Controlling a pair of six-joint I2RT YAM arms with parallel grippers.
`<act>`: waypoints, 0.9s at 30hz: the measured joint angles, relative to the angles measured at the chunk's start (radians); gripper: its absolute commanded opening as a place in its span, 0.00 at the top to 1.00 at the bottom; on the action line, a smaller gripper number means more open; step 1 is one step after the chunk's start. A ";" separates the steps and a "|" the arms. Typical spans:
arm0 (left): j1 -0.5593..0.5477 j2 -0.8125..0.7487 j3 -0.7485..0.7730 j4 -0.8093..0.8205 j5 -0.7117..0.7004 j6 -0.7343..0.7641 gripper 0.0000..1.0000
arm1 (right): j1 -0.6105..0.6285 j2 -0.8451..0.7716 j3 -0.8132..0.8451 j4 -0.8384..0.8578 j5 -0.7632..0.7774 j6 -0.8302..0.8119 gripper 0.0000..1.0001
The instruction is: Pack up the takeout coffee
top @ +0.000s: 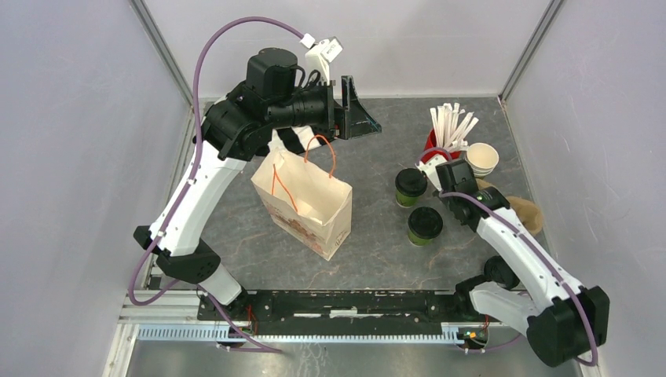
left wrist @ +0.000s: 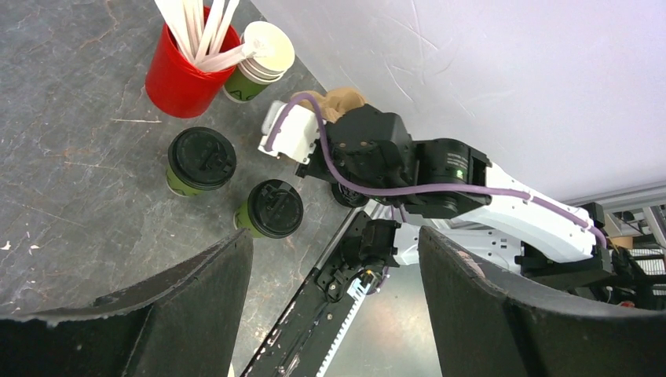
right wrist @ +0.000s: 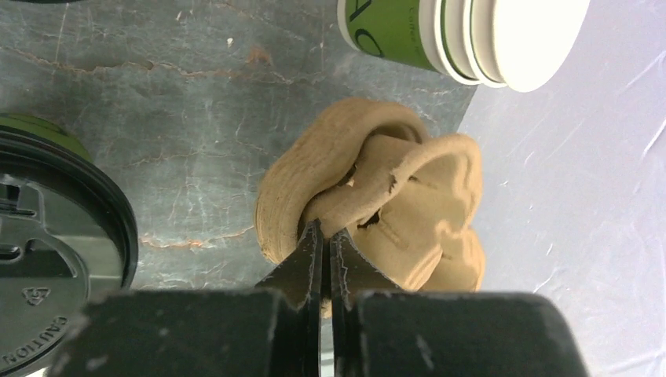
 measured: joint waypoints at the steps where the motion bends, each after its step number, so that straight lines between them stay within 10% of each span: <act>1: 0.001 0.000 0.000 0.000 0.000 0.000 0.17 | 0.000 -0.010 -0.007 0.012 0.006 -0.008 1.00; 27: 0.018 0.002 0.000 0.001 0.029 0.000 0.18 | 0.029 -0.069 -0.014 0.090 0.072 0.037 1.00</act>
